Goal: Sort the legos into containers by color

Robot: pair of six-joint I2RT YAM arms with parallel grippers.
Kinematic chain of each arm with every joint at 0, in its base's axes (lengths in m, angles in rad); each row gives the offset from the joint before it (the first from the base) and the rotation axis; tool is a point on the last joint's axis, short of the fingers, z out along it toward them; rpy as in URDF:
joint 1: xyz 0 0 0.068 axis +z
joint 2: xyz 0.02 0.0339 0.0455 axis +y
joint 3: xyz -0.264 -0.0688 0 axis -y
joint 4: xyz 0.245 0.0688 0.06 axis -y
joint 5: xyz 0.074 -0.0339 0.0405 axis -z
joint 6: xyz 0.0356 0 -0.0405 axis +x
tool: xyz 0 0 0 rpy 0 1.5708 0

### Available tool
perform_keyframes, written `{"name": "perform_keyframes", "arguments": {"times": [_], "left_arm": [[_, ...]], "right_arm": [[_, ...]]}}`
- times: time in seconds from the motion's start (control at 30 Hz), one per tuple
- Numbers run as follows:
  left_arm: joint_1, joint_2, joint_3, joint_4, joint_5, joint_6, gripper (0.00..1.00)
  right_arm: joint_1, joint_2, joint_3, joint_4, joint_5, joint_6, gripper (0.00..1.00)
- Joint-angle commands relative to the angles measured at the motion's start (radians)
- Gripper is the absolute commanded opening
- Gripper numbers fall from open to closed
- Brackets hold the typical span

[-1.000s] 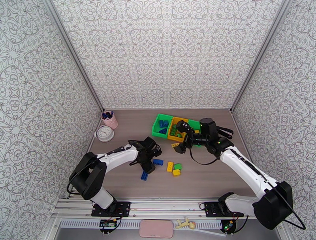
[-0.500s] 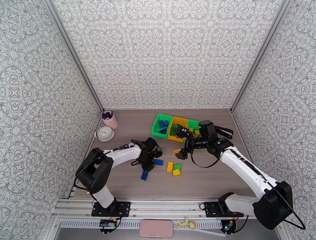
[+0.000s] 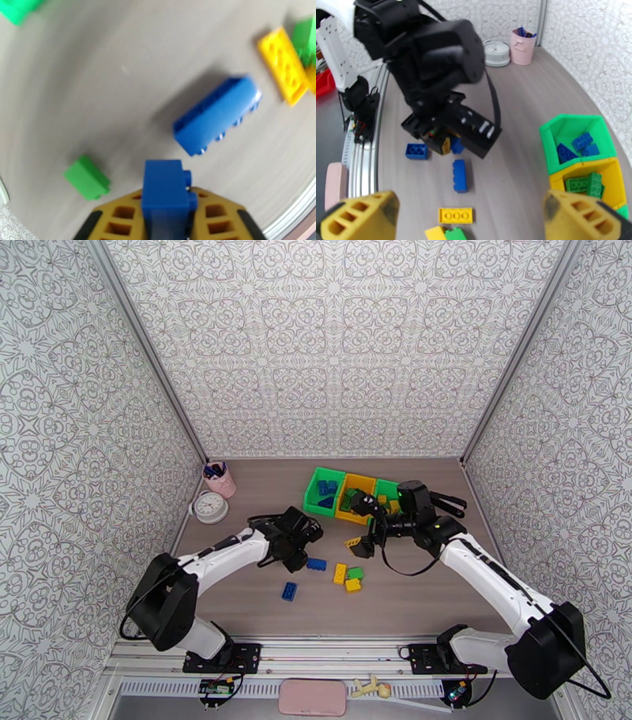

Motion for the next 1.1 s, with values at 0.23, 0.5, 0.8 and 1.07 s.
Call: {"name": "perform_keyframes", "arguments": {"times": [0.23,0.5,0.8,1.07], "left_arm": [[0.035,0.033,-0.013,0.753,-0.125,-0.303,0.17],[0.068,0.271,0.180,0.869,-0.191,-0.305,0.17],[0.084,0.497,0.371,0.900,-0.245,-0.252,0.22],[0.097,0.573,0.431,0.907,-0.251,-0.249,0.29]], "right_arm": [[-0.003,0.003,-0.031,0.181,0.108,0.127,1.00],[-0.003,0.004,-0.049,0.244,0.196,0.174,1.00],[-0.003,0.000,-0.049,0.242,0.261,0.178,1.00],[-0.002,-0.023,-0.039,0.194,0.290,0.163,1.00]]}}
